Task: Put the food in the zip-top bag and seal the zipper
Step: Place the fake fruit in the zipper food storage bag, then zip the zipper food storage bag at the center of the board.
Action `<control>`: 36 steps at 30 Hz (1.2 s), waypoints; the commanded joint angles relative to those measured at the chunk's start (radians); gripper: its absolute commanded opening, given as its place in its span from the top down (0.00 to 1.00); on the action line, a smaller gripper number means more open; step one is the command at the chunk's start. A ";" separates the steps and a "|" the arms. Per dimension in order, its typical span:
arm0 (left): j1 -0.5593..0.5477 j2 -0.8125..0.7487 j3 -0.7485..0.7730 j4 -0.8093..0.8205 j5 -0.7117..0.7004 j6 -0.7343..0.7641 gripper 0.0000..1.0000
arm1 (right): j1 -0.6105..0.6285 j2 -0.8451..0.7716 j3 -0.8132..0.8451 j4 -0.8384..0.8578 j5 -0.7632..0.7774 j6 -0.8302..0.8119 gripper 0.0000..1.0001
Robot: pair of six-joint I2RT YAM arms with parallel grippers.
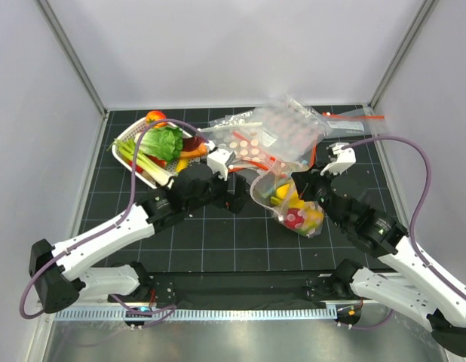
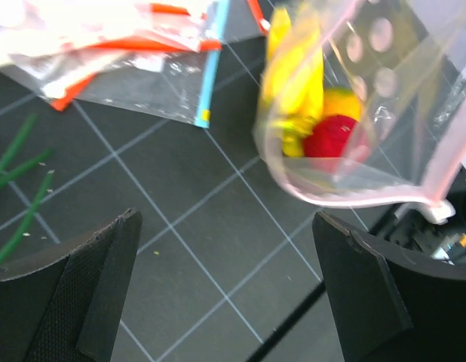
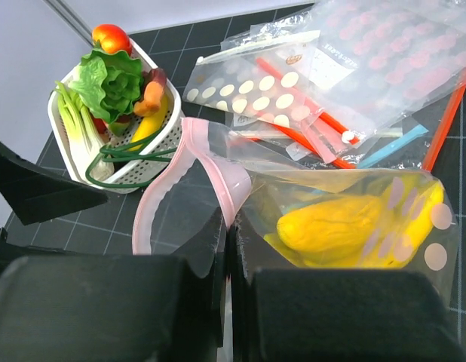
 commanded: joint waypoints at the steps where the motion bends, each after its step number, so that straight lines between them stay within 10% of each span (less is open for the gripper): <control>1: -0.002 -0.071 -0.046 0.177 -0.127 0.013 0.00 | 0.004 -0.024 -0.004 0.101 0.029 -0.015 0.98; 17: 0.000 0.053 -0.059 0.274 -0.063 0.034 0.00 | 0.004 0.084 0.000 0.196 -0.240 -0.066 0.98; 19: 0.001 0.070 -0.055 0.286 -0.037 0.036 0.12 | 0.004 0.094 0.002 0.203 -0.292 -0.066 0.97; 20: 0.003 0.071 -0.055 0.288 -0.014 0.039 0.48 | 0.004 0.098 0.003 0.216 -0.315 -0.064 0.95; 23: 0.034 0.071 -0.076 0.318 0.042 0.007 1.00 | 0.007 0.110 -0.006 0.246 -0.381 -0.066 0.90; 26: 0.081 0.047 -0.108 0.366 0.105 -0.048 1.00 | 0.020 0.136 -0.004 0.256 -0.407 -0.079 0.83; 30: 0.159 -0.028 -0.176 0.412 0.118 -0.124 1.00 | 0.046 0.173 -0.004 0.276 -0.528 -0.124 0.23; 36: 0.282 -0.097 -0.237 0.420 0.118 -0.217 1.00 | 0.080 0.183 -0.058 0.320 -0.545 -0.233 0.18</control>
